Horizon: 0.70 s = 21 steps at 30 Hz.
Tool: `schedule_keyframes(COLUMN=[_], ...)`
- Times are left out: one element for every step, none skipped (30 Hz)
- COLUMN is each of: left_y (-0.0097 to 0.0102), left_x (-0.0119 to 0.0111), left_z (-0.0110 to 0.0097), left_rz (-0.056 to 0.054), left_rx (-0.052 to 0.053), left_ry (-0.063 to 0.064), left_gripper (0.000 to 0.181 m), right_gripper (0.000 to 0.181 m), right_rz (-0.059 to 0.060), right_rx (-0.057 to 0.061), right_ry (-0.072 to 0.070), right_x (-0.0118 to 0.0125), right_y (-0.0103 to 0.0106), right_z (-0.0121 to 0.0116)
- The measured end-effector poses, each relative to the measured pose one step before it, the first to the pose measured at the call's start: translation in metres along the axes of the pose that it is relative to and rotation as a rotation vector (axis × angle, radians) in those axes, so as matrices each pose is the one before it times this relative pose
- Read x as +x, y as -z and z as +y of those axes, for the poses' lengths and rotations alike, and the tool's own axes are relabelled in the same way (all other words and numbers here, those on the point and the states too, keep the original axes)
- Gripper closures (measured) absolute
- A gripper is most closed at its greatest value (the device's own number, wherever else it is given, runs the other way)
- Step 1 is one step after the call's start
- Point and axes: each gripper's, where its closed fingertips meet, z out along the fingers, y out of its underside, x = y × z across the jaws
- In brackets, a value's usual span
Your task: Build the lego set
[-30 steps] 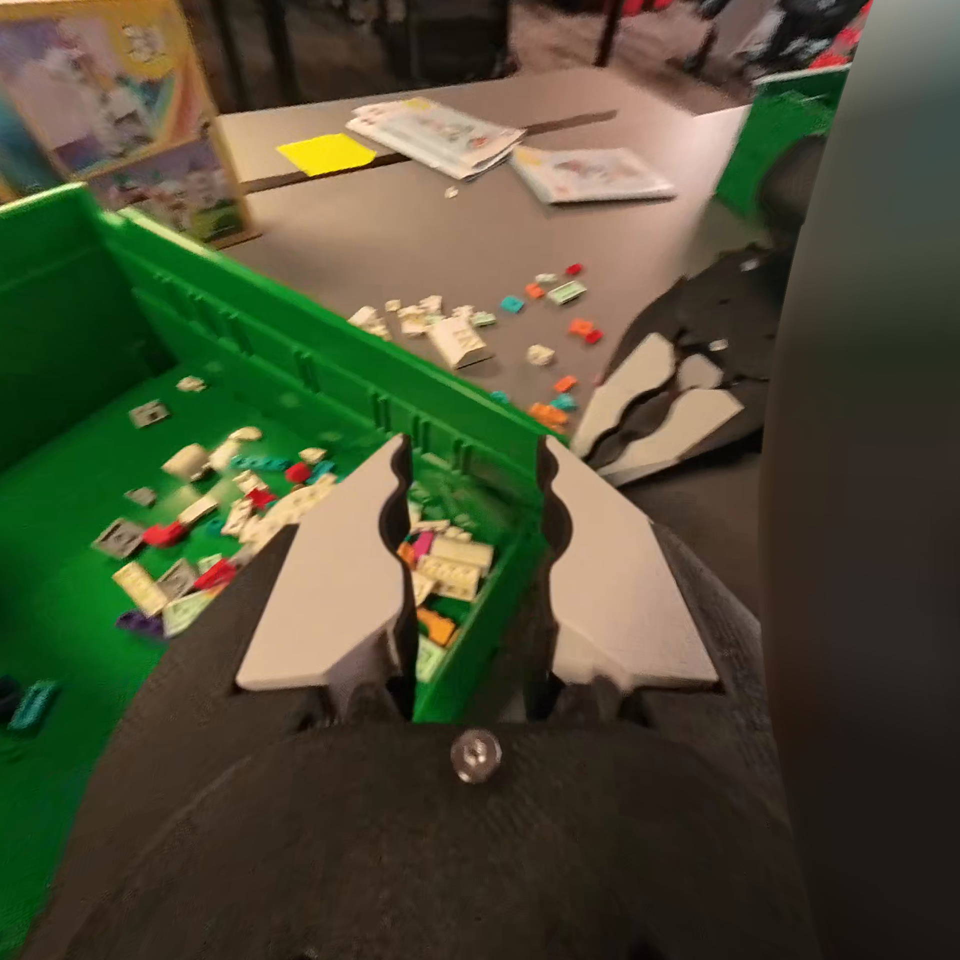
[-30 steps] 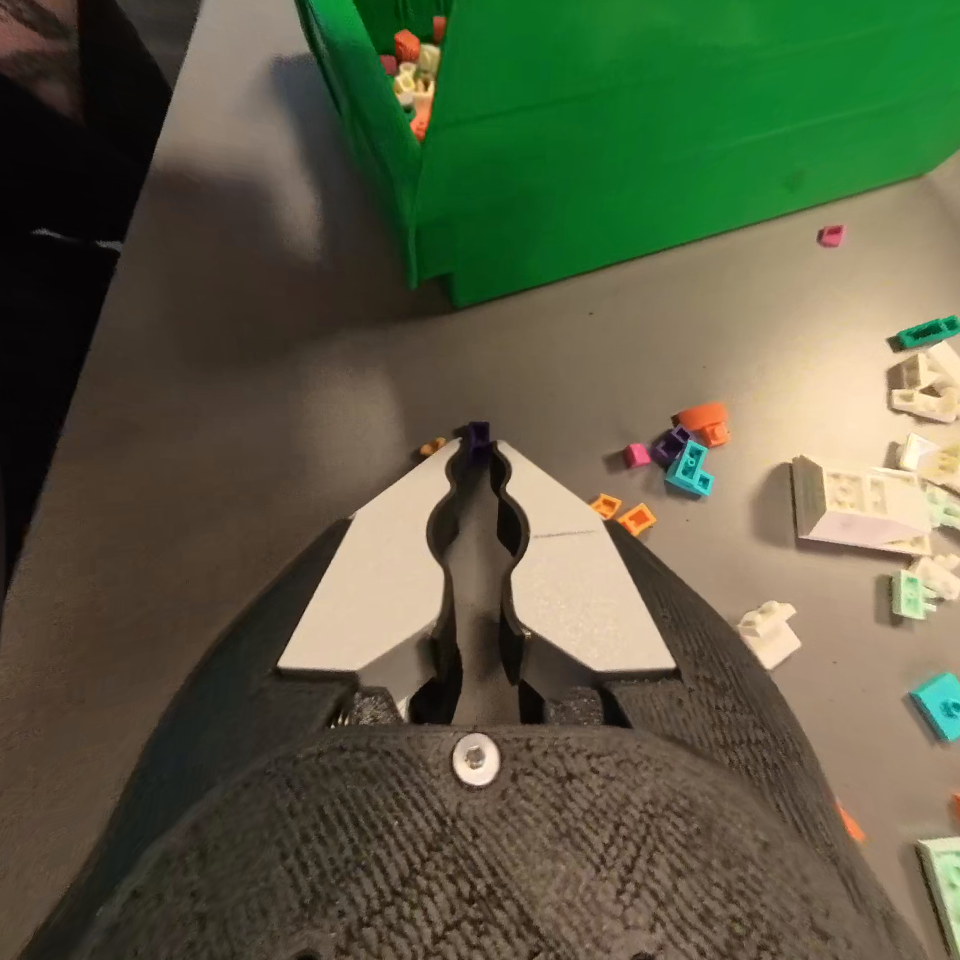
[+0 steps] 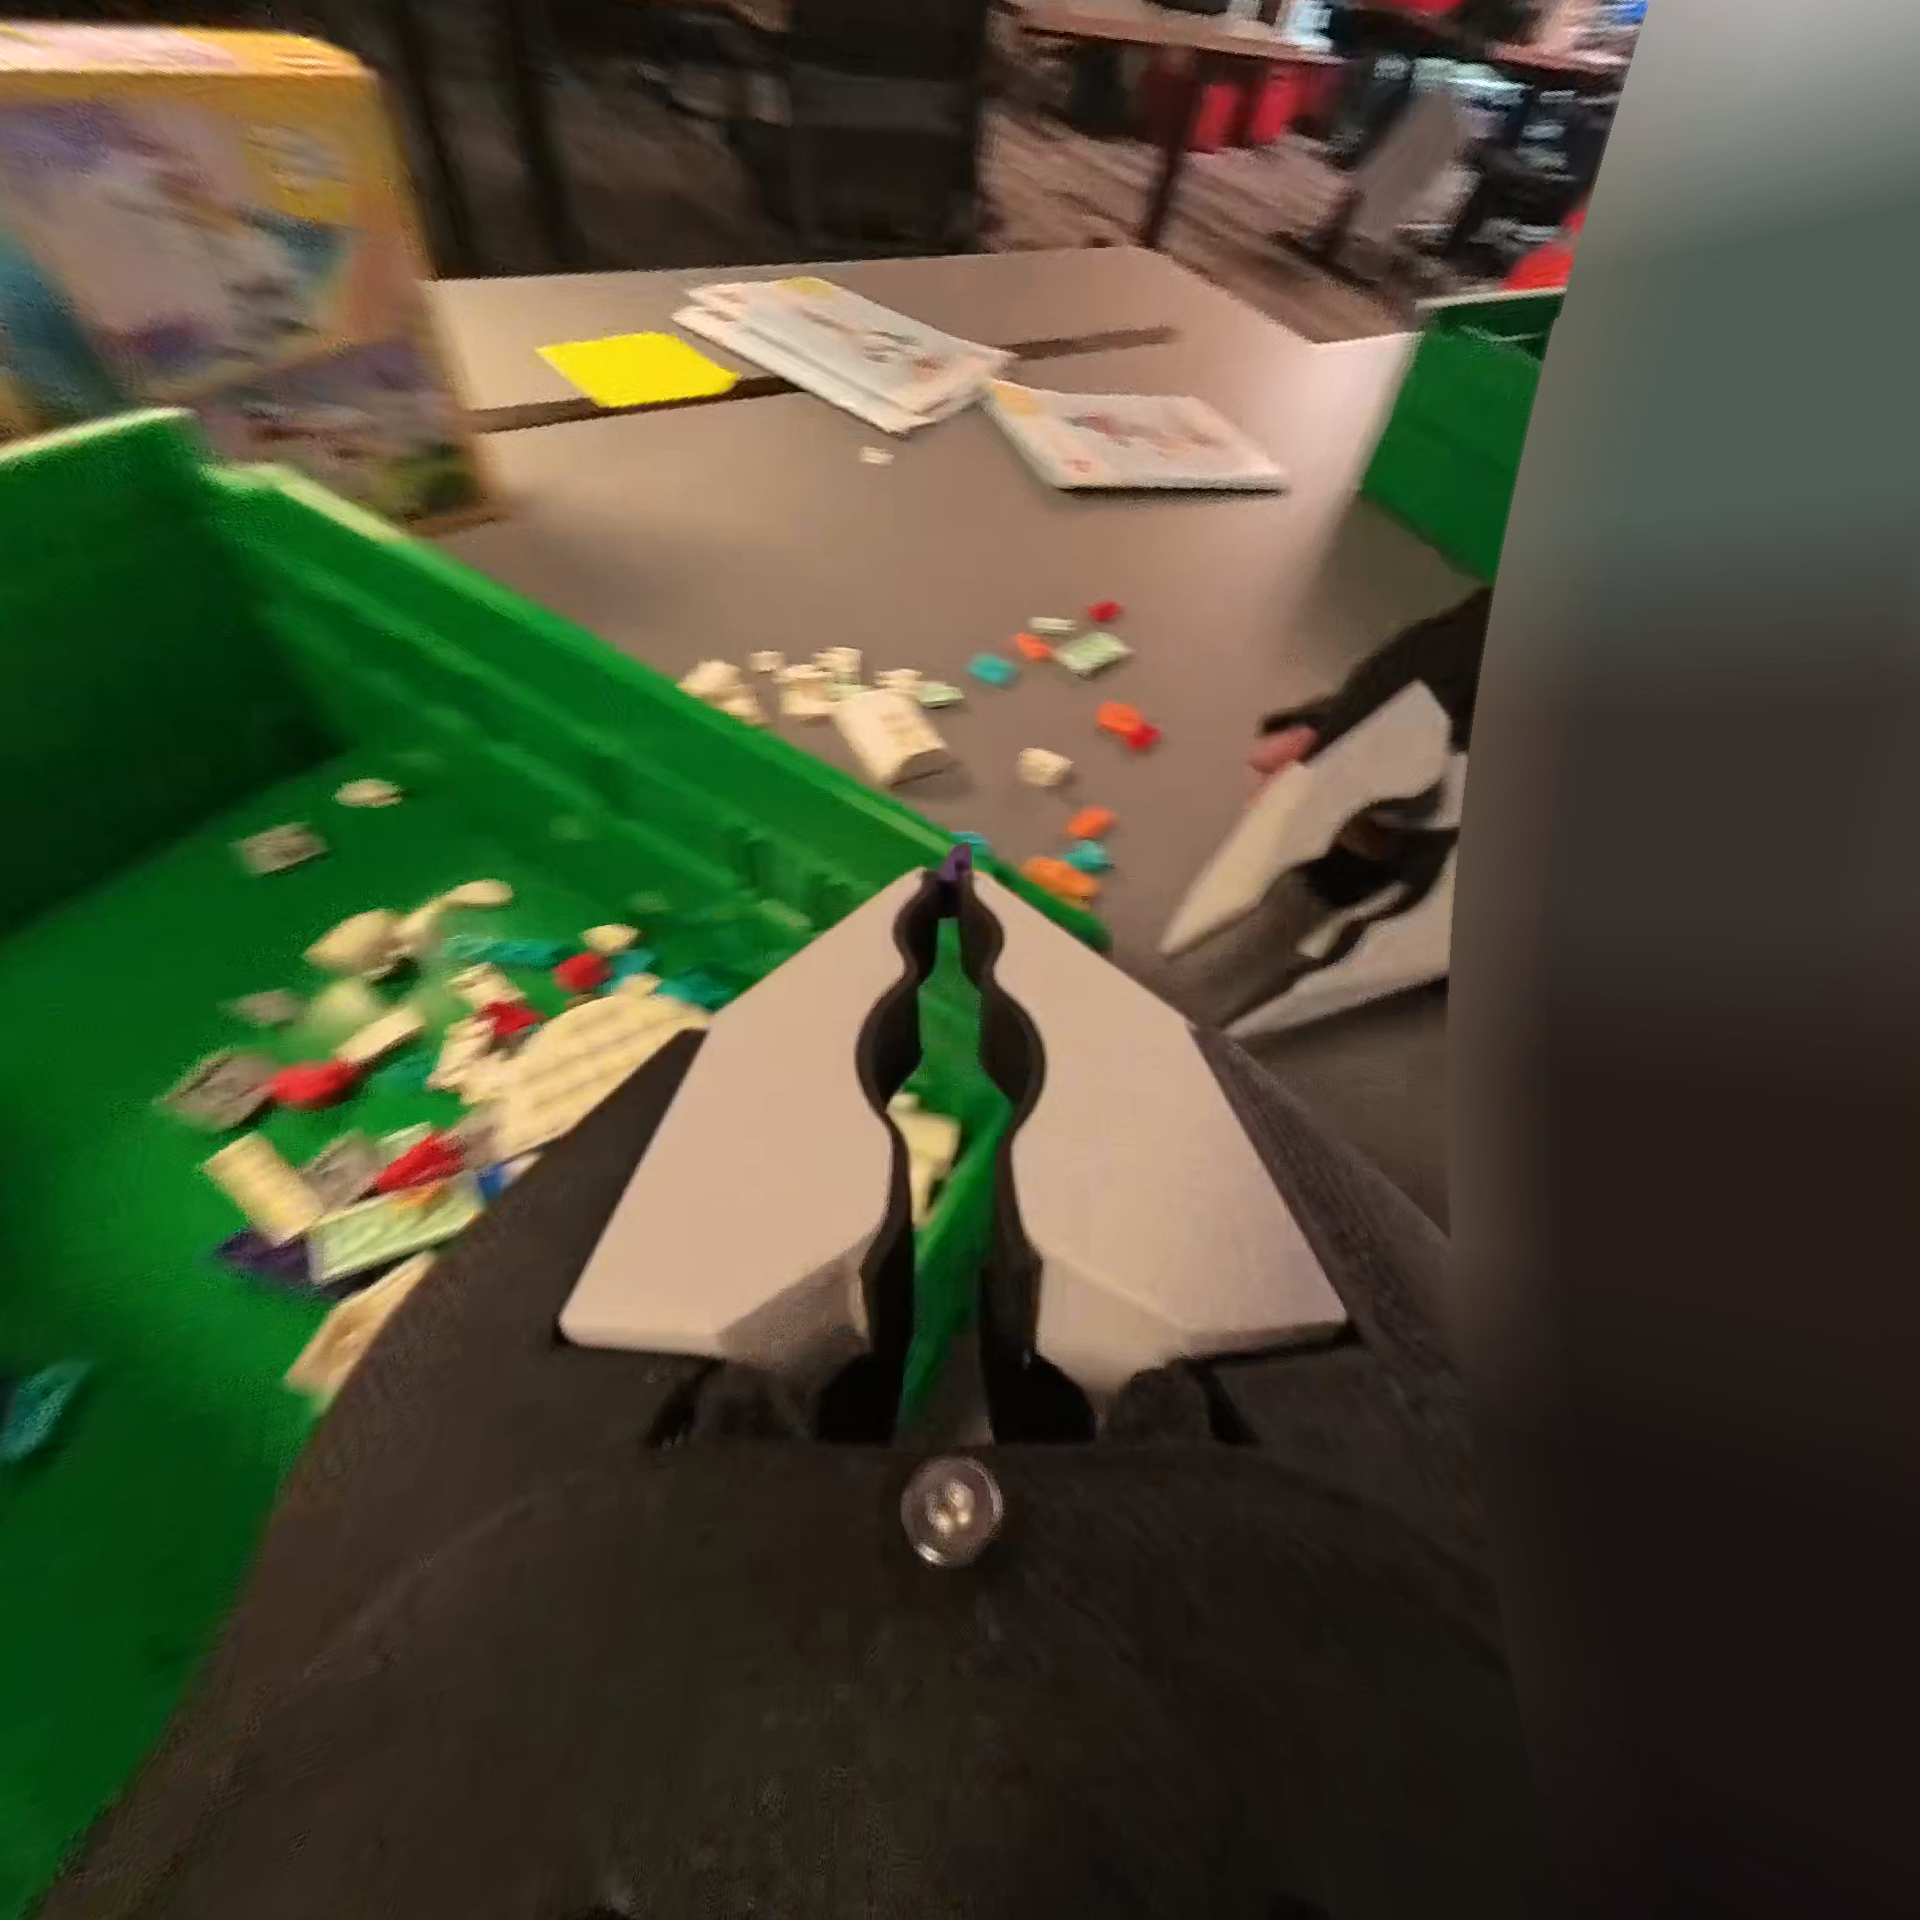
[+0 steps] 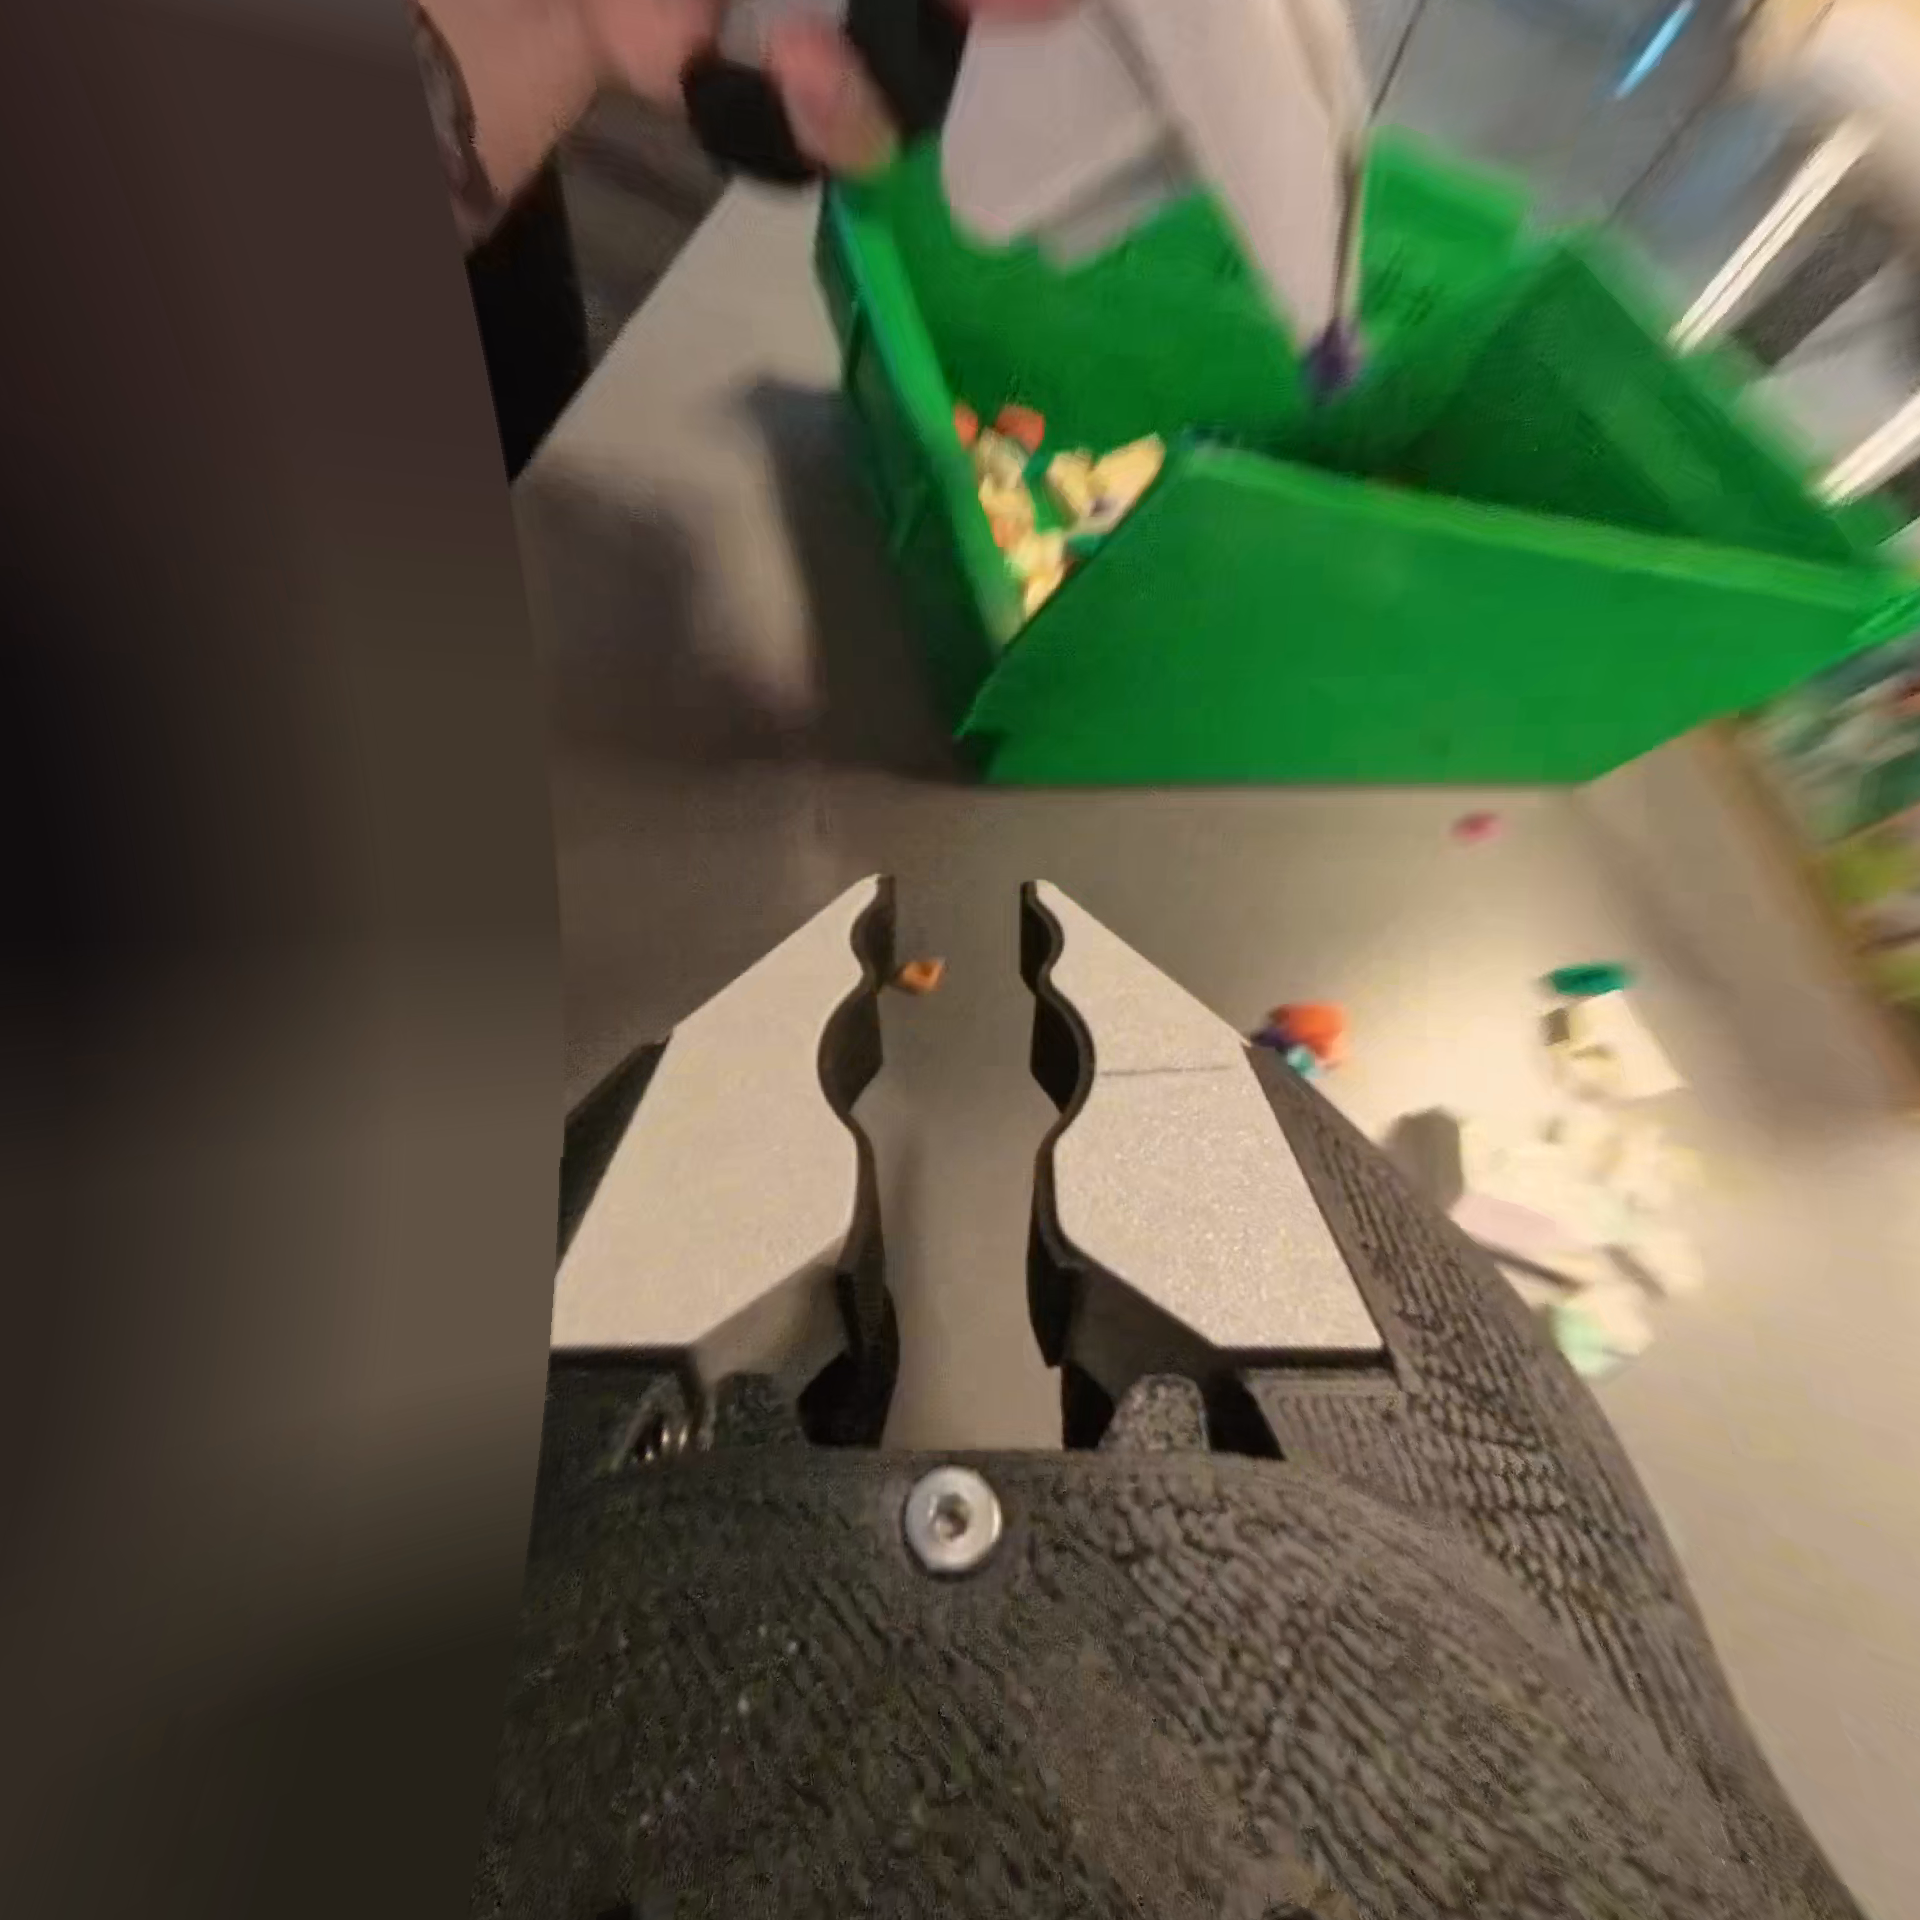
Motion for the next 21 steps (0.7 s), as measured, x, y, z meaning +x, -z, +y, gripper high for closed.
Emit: schedule_keyframes(left_y=[0.00390,0.00195,0.00023,-0.00089,-0.00211,-0.00267,-0.00261,-0.00194,-0.00098,0.00017,0.00100,0.00168,0.00201,0.00185,0.00169,0.00128,0.00075,0.00028,-0.00026,-0.00090,-0.00149], left_x=[-0.01360,-0.01328,-0.01282,-0.01079,-0.00903,-0.00736,-0.00353,-0.00022,0.00184,0.00317,0.00380,0.00384,0.00490,0.00762,0.00978,0.01075,0.01055,0.00990,0.00899,0.00842,0.00803], left_z=[0.00278,0.00544,0.00647,0.00699,0.00688,0.00638,0.00439,0.00173,-0.00030,-0.00236,-0.00400,-0.00527,-0.00574,-0.00586,-0.00576,-0.00530,-0.00496,-0.00398,-0.00300,-0.00212,-0.00081], left_rz=[-0.0664,-0.0659,-0.0662,-0.0576,-0.0505,-0.0423,-0.0205,-0.0037,0.0053,0.0105,0.0121,0.0107,0.0171,0.0337,0.0480,0.0549,0.0556,0.0523,0.0489,0.0461,0.0453], left_rx=[-0.0156,-0.0312,-0.0357,-0.0375,-0.0374,-0.0364,-0.0244,-0.0082,0.0036,0.0142,0.0240,0.0303,0.0327,0.0339,0.0329,0.0310,0.0291,0.0241,0.0179,0.0135,0.0063], left_ry=[0.0068,0.0026,-0.0013,-0.0035,0.0025,0.0070,0.0011,-0.0019,-0.0038,-0.0072,-0.0099,-0.0102,-0.0113,-0.0123,-0.0075,-0.0013,0.0022,0.0041,0.0061,0.0093,0.0125], left_gripper=[0.179,0.179,0.173,0.166,0.159,0.153,0.143,0.140,0.136,0.133,0.130,0.127,0.127,0.128,0.130,0.131,0.133,0.134,0.135,0.137,0.138], right_gripper=[0.158,0.158,0.159,0.159,0.160,0.163,0.163,0.163,0.163,0.164,0.164,0.164,0.165,0.166,0.168,0.171,0.174,0.175,0.175,0.175,0.176], right_rz=[-0.0467,-0.0285,-0.0112,0.0004,0.0066,0.0085,0.0015,-0.0067,-0.0038,-0.0055,-0.0055,-0.0034,-0.0020,-0.0035,-0.0045,-0.0023,0.0039,0.0125,0.0197,0.0361,0.0517], right_rx=[-0.0512,-0.0440,-0.0359,-0.0288,-0.0080,-0.0041,-0.0140,-0.0148,-0.0037,-0.0010,-0.0013,-0.0010,-0.0011,-0.0013,-0.0011,-0.0010,-0.0019,-0.0019,-0.0007,0.0084,0.0260], right_ry=[-0.0544,-0.0376,-0.0207,-0.0056,-0.0040,-0.0138,-0.0208,-0.0191,-0.0161,-0.0120,-0.0097,-0.0081,-0.0084,-0.0084,-0.0052,-0.0008,0.0015,0.0022,0.0135,0.0365,0.0556], right_x=[-0.00420,-0.00244,-0.00083,0.00037,0.00077,0.00134,0.00101,0.00016,0.00055,0.00015,-0.00004,-0.00002,0.00006,-0.00045,-0.00080,-0.00083,-0.00030,0.00083,0.00140,0.00301,0.00454], right_y=[-0.00561,-0.00533,-0.00437,-0.00251,-0.00115,-0.00072,-0.00099,-0.00099,-0.00021,-0.00004,-0.00005,-0.00024,-0.00038,-0.00048,-0.00060,-0.00057,-0.00052,-0.00030,0.00010,0.00084,0.00231], right_z=[0.01060,0.00924,0.00694,0.00382,0.00032,0.00004,0.00168,0.00207,0.00054,0.00034,0.00014,0.00001,-0.00012,-0.00036,-0.00040,-0.00045,-0.00012,-0.00036,-0.00017,-0.00115,-0.00388])
